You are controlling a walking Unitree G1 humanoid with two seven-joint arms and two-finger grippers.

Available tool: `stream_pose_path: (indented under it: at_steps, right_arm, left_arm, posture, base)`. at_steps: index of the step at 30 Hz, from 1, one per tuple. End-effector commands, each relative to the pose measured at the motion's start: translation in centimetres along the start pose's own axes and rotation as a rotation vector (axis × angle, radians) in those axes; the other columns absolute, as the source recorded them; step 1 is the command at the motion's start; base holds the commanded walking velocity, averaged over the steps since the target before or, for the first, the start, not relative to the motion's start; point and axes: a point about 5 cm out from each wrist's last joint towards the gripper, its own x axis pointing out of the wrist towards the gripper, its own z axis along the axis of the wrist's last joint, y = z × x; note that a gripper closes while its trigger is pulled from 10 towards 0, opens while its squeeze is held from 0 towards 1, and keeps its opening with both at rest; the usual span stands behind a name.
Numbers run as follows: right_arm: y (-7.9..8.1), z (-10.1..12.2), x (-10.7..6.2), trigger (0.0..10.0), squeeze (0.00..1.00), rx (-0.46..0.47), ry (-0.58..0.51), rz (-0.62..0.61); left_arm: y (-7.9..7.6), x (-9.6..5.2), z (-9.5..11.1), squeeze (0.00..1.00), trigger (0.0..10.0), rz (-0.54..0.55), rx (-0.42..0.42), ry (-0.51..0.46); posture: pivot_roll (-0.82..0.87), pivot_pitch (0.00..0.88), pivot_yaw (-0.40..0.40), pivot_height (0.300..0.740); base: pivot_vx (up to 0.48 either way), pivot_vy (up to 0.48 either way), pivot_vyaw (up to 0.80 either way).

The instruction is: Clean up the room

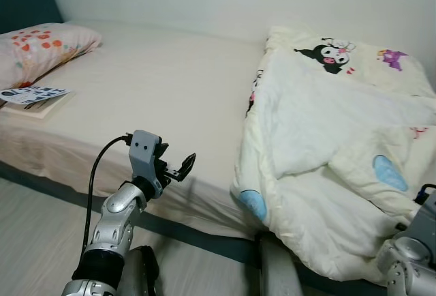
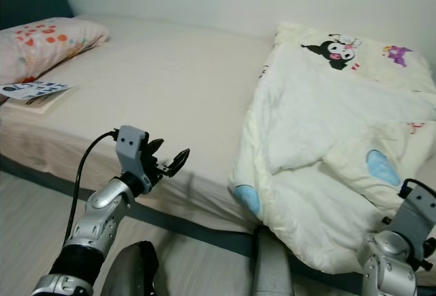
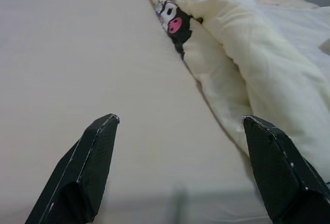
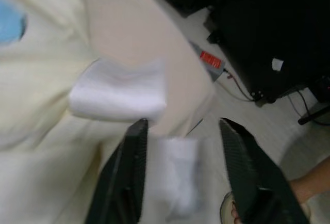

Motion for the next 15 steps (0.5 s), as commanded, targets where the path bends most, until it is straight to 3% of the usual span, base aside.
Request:
stream_pose_path:
  at_steps: [1, 2, 4, 7, 8, 10, 11, 13, 14, 15]
  right_arm:
    - [-0.2, 0.3, -0.1, 10.0, 1.00, -0.003, 0.001, -0.005]
    - [0.3, 2.5, -0.8, 10.0, 1.00, 0.010, -0.075, 0.053]
    - [0.3, 2.5, -0.8, 10.0, 1.00, 0.010, -0.075, 0.053]
    - [2.7, 6.8, -2.1, 10.0, 1.00, 0.025, -0.231, 0.252]
    - [2.7, 6.8, -2.1, 10.0, 1.00, 0.025, -0.231, 0.252]
    - [4.9, 9.0, -3.0, 10.0, 1.00, 0.063, -0.313, 0.408]
    - [6.2, 9.8, -3.6, 10.0, 0.08, 0.099, -0.336, 0.513]
    - [6.2, 9.8, -3.6, 10.0, 0.08, 0.099, -0.336, 0.513]
    - [7.4, 10.6, -4.1, 10.0, 0.00, 0.133, -0.354, 0.594]
    - [8.4, 11.2, -4.5, 10.0, 0.00, 0.145, -0.364, 0.647]
  left_arm:
    - [-0.3, 0.1, -0.2, 0.00, 10.0, -0.014, -0.002, 0.003]
    - [-0.3, 0.2, -0.3, 0.00, 10.0, -0.015, -0.004, 0.002]
    - [-0.3, 0.2, -0.3, 0.00, 10.0, -0.015, -0.004, 0.002]
    - [-0.5, 0.6, -0.3, 0.00, 10.0, -0.019, -0.009, -0.002]
    - [-0.5, 0.6, -0.3, 0.00, 10.0, -0.019, -0.009, -0.002]
    - [-0.7, 1.0, -0.1, 0.00, 10.0, -0.020, -0.016, -0.014]
    - [-0.8, 1.3, 0.1, 0.00, 10.0, -0.017, -0.019, -0.022]
    - [-0.8, 1.3, 0.1, 0.00, 10.0, -0.017, -0.019, -0.022]
    - [-0.7, 1.5, 0.3, 0.00, 10.0, -0.009, -0.024, -0.033]
    - [-0.6, 1.8, 0.6, 0.00, 10.0, 0.006, -0.034, -0.045]
  posture:
    - [-0.10, 0.113, -0.024, 0.501]
    - [-0.11, 0.106, -0.024, 0.501]
    - [-0.11, 0.106, -0.024, 0.501]
    - [-0.11, 0.091, -0.023, 0.501]
    - [-0.11, 0.091, -0.023, 0.501]
    - [-0.11, 0.080, -0.023, 0.501]
    - [-0.11, 0.067, -0.025, 0.501]
    - [-0.11, 0.067, -0.025, 0.501]
    - [-0.10, 0.059, -0.028, 0.501]
    - [-0.09, 0.046, -0.032, 0.501]
  base:
    - [0.000, 0.000, 0.00]
    - [0.000, 0.000, 0.00]
    - [0.000, 0.000, 0.00]
    - [0.000, 0.000, 0.00]
    - [0.000, 0.000, 0.00]
    - [0.000, 0.000, 0.00]
    - [0.000, 0.000, 0.00]
    - [0.000, 0.000, 0.00]
    - [0.000, 0.000, 0.00]
    - [0.000, 0.000, -0.64]
